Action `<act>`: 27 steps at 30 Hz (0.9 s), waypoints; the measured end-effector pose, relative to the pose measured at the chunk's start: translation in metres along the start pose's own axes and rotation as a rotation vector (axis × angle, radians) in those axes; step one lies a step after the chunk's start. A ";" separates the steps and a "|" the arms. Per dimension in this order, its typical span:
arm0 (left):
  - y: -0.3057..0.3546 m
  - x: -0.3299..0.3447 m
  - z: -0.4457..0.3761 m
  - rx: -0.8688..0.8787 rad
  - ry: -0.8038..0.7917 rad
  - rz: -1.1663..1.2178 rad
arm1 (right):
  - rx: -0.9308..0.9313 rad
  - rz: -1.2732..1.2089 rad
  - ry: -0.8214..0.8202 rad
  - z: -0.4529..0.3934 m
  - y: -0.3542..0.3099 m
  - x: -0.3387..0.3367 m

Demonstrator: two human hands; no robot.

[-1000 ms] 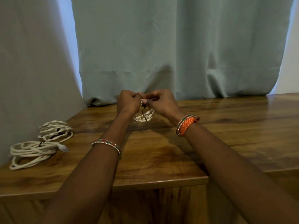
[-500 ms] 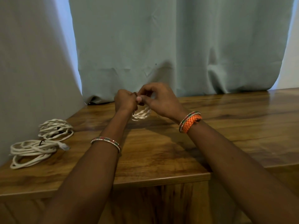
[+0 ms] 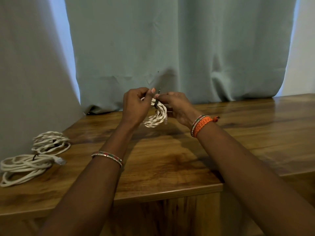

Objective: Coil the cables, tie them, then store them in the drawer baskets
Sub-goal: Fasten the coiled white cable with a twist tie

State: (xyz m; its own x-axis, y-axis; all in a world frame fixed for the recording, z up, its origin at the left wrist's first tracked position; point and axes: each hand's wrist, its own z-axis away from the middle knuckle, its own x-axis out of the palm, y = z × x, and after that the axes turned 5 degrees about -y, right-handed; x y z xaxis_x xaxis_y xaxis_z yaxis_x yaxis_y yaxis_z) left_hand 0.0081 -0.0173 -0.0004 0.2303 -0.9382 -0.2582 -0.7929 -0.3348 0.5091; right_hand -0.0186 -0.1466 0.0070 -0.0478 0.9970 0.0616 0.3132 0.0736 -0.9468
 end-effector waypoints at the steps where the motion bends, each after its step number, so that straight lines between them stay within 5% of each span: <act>1: 0.001 0.001 0.001 0.047 0.011 -0.033 | 0.049 -0.046 -0.037 -0.001 -0.001 -0.002; 8: 0.003 0.007 0.001 0.050 0.111 -0.053 | 0.149 -0.184 -0.112 -0.001 -0.003 -0.007; 14: 0.005 0.013 0.007 -0.248 -0.010 0.099 | -0.232 0.378 0.333 -0.011 0.013 -0.001; 21: 0.005 0.017 0.001 -0.546 -0.098 0.392 | -0.497 0.732 0.448 -0.013 0.014 -0.001; 24: 0.010 0.013 -0.001 -0.565 -0.138 0.443 | -0.464 0.723 0.412 -0.011 0.010 0.001; 27: 0.015 0.012 0.003 -0.465 -0.110 0.156 | -0.283 0.594 0.377 -0.015 0.009 0.000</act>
State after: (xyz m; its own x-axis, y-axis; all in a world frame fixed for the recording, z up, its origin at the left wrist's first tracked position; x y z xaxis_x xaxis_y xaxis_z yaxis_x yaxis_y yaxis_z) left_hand -0.0027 -0.0338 0.0016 0.0480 -0.9738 -0.2222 -0.4721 -0.2182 0.8541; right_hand -0.0017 -0.1456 0.0035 0.5166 0.8086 -0.2815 0.4193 -0.5256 -0.7403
